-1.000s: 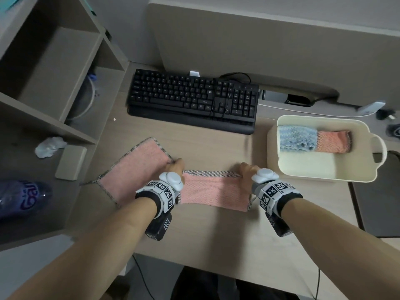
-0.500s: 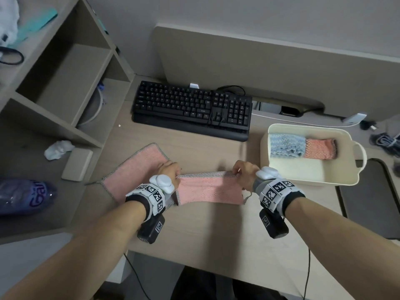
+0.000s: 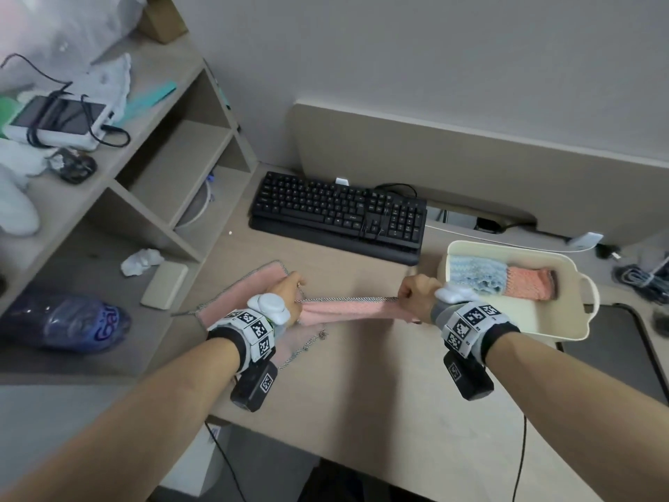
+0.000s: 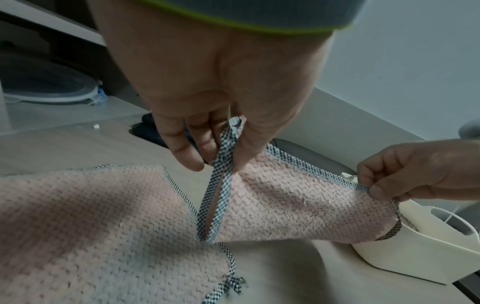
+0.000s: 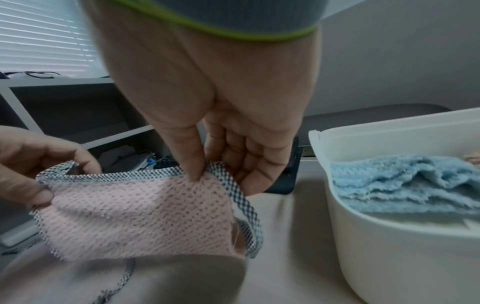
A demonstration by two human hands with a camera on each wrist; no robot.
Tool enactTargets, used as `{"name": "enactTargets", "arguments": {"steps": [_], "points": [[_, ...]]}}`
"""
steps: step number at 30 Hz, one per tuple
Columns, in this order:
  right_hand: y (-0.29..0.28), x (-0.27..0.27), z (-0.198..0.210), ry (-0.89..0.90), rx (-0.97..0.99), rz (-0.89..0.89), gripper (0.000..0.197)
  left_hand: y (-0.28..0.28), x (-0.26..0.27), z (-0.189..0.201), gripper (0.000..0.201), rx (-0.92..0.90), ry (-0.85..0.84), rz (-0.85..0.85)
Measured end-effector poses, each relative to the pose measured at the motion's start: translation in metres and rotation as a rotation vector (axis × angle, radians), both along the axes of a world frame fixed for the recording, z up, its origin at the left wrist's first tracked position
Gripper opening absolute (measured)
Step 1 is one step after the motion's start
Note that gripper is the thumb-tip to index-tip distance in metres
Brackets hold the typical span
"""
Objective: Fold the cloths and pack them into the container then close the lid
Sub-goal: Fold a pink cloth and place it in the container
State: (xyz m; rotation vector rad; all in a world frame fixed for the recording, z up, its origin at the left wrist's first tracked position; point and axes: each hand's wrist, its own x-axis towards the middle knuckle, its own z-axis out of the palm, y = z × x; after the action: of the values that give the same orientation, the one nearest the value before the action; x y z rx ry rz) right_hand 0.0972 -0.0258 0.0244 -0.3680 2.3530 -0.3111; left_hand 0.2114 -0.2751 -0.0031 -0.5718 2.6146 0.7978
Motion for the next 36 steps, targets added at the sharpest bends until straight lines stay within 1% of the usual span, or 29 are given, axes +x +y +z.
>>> {"name": "enactTargets", "arguments": {"steps": [3,5,7,10,13,14,15,17,19,21,23,26,30,32,34,36], "points": [[-0.002,-0.002,0.003,0.091,-0.058,-0.006,0.024,-0.001,-0.001,0.004,0.03,-0.063,-0.04,-0.046],[-0.001,-0.005,-0.003,0.089,-0.049,0.054,0.031,-0.001,0.0,0.005,0.028,-0.083,-0.041,-0.044],[0.001,-0.004,-0.005,0.084,-0.019,0.125,0.031,-0.002,0.003,0.004,0.028,-0.086,-0.031,-0.035],[0.003,0.002,-0.002,0.064,-0.013,0.16,0.026,-0.002,0.008,0.005,0.026,-0.078,-0.041,-0.055],[0.0,0.003,-0.008,0.067,-0.019,0.135,0.037,-0.007,0.007,0.007,0.03,-0.067,-0.028,-0.03],[-0.002,0.002,-0.008,0.043,-0.032,0.116,0.037,-0.01,0.005,0.008,0.031,-0.072,-0.012,-0.002],[-0.004,0.001,-0.008,0.043,-0.046,0.116,0.032,-0.013,0.003,0.01,0.031,-0.086,-0.001,0.015],[-0.005,0.004,0.0,0.036,-0.053,0.109,0.024,-0.013,0.002,0.014,0.03,-0.095,-0.043,0.005],[-0.004,0.007,0.001,-0.039,-0.037,0.08,0.024,-0.009,0.003,0.012,0.031,-0.088,-0.098,-0.025],[-0.005,0.006,-0.004,-0.075,-0.022,0.044,0.024,-0.008,0.004,0.01,0.032,-0.082,-0.089,0.019],[-0.006,0.002,-0.007,-0.042,-0.028,0.026,0.027,-0.011,0.002,0.008,0.034,-0.035,-0.074,0.082],[-0.009,-0.004,-0.005,0.025,-0.067,-0.006,0.03,-0.014,-0.005,0.008,0.037,0.036,-0.114,0.105],[-0.012,-0.014,0.0,0.078,-0.154,-0.04,0.02,-0.018,-0.013,0.014,0.019,-0.025,0.034,0.123],[-0.01,-0.014,-0.001,0.082,-0.153,-0.063,0.016,-0.017,-0.011,0.016,0.013,-0.035,0.057,0.106],[-0.008,-0.009,-0.009,0.089,-0.136,-0.037,0.014,-0.011,-0.004,0.011,0.014,-0.041,0.03,0.083],[-0.004,0.004,-0.021,0.071,-0.094,0.004,0.016,-0.003,0.008,-0.002,0.012,-0.044,-0.05,0.038]]}}
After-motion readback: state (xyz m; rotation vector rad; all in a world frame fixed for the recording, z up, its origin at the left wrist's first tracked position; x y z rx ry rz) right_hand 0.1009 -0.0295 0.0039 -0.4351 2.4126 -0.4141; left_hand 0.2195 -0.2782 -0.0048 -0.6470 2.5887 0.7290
